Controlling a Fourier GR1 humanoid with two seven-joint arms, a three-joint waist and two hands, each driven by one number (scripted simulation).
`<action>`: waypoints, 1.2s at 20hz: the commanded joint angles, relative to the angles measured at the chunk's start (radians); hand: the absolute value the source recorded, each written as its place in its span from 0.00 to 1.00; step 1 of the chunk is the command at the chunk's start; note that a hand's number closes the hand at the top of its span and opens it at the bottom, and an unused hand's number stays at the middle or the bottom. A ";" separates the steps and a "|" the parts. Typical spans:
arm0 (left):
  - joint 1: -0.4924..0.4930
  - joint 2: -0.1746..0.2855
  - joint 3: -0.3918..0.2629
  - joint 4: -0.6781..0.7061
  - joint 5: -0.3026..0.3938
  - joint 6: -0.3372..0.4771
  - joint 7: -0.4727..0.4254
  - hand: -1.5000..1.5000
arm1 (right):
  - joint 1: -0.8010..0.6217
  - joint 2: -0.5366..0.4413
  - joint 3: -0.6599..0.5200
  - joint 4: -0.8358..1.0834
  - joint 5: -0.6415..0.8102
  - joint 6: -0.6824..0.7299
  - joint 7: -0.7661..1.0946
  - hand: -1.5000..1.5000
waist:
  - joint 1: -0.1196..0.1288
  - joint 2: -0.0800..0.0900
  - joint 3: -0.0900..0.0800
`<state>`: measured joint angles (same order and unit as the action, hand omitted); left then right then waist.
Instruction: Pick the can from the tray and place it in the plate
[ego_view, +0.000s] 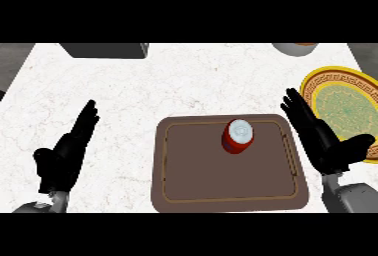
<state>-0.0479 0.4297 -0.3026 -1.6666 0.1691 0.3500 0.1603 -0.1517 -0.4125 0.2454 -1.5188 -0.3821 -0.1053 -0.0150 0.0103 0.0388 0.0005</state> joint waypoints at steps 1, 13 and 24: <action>0.032 -0.006 0.033 0.081 0.040 -0.066 -0.021 0.50 | -0.096 0.002 -0.040 0.043 -0.005 0.047 0.015 1.00 | -0.003 -0.037 -0.001; 0.063 -0.135 0.009 0.184 0.143 -0.098 0.034 0.50 | -0.344 -0.048 -0.233 0.372 0.190 -0.093 -0.317 0.00 | 0.007 -0.033 0.000; 0.024 -0.163 0.054 0.243 0.133 -0.138 0.025 0.50 | -0.313 -0.264 -0.093 0.248 0.335 0.197 -0.164 0.00 | -0.015 -0.044 -0.003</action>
<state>-0.0045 0.2662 -0.2581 -1.4180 0.2991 0.2120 0.1675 -0.4554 -0.5863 0.0753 -1.2195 -0.1146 0.0052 -0.2734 0.0004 -0.0004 -0.0009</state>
